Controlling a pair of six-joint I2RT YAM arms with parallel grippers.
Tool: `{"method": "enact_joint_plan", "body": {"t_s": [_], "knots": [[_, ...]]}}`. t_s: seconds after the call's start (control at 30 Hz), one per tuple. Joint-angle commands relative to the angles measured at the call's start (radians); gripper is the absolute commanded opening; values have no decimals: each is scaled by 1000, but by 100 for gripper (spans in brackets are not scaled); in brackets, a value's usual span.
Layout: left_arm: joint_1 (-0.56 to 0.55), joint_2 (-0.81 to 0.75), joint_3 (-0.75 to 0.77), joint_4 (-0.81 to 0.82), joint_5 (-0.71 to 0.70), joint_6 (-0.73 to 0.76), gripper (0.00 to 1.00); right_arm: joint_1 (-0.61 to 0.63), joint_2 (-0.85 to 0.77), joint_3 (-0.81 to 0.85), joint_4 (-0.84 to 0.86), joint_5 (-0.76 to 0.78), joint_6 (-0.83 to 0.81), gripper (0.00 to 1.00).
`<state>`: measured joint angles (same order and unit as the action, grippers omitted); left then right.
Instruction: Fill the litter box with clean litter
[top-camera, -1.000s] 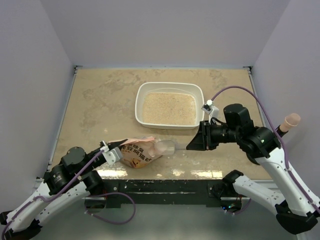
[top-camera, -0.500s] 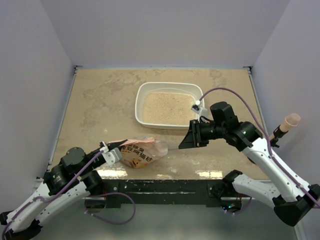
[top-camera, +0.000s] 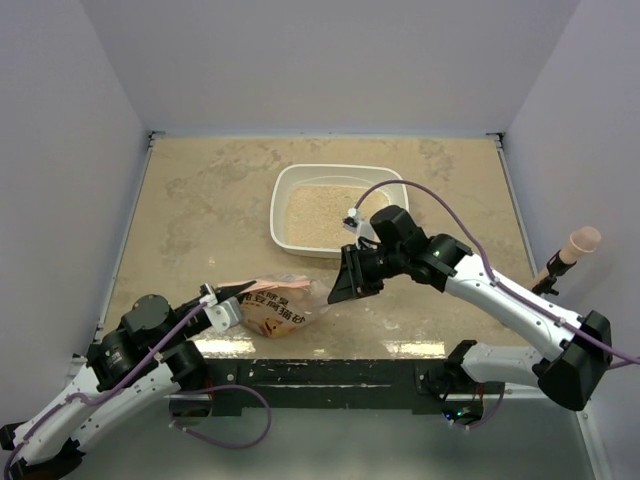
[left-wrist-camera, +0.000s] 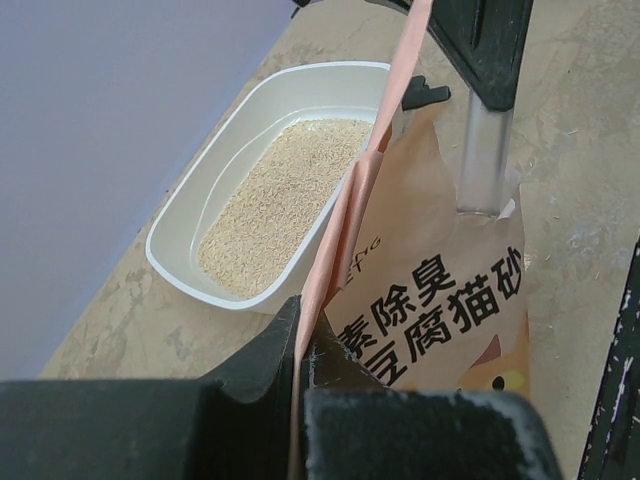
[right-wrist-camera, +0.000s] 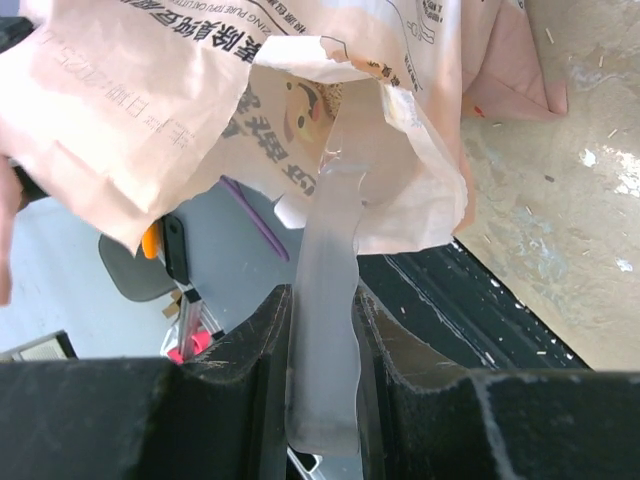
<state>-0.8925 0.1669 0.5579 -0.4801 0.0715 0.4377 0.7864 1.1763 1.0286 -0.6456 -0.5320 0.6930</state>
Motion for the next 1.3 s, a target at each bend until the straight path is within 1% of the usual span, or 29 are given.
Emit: {"method": "enact_joint_plan", "body": {"t_s": [0.0,0.13,0.27,0.43,0.5,0.53,0.57,0.63,0.67,0.77,0.93,1.27], "knots": [[-5,-12,11,109,37,-5,0,25,31,34,29,113,51,0],[-3,-20,10,109,39,-5,0,46,54,-36,144,124,143,0],[-5,-21,8,110,40,-2,0,86,94,-133,318,124,224,0],[-3,-23,8,109,44,-2,0,146,174,-200,477,133,315,0],[-3,-29,8,112,44,-2,0,165,197,-229,590,124,361,0],[-3,-30,7,112,42,-1,0,169,212,-277,641,100,384,0],[-5,-30,7,112,42,-2,0,172,217,-300,759,90,405,0],[-3,-29,7,112,40,-2,0,177,224,-366,857,66,460,0],[-3,-29,8,112,42,-2,0,178,223,-384,947,58,477,0],[-3,-23,8,107,44,-1,0,177,183,-433,1024,56,507,0],[-3,-20,10,109,48,-2,0,175,93,-476,1011,59,502,0],[-3,-1,10,110,36,-2,0,175,-177,-548,887,102,530,0]]}}
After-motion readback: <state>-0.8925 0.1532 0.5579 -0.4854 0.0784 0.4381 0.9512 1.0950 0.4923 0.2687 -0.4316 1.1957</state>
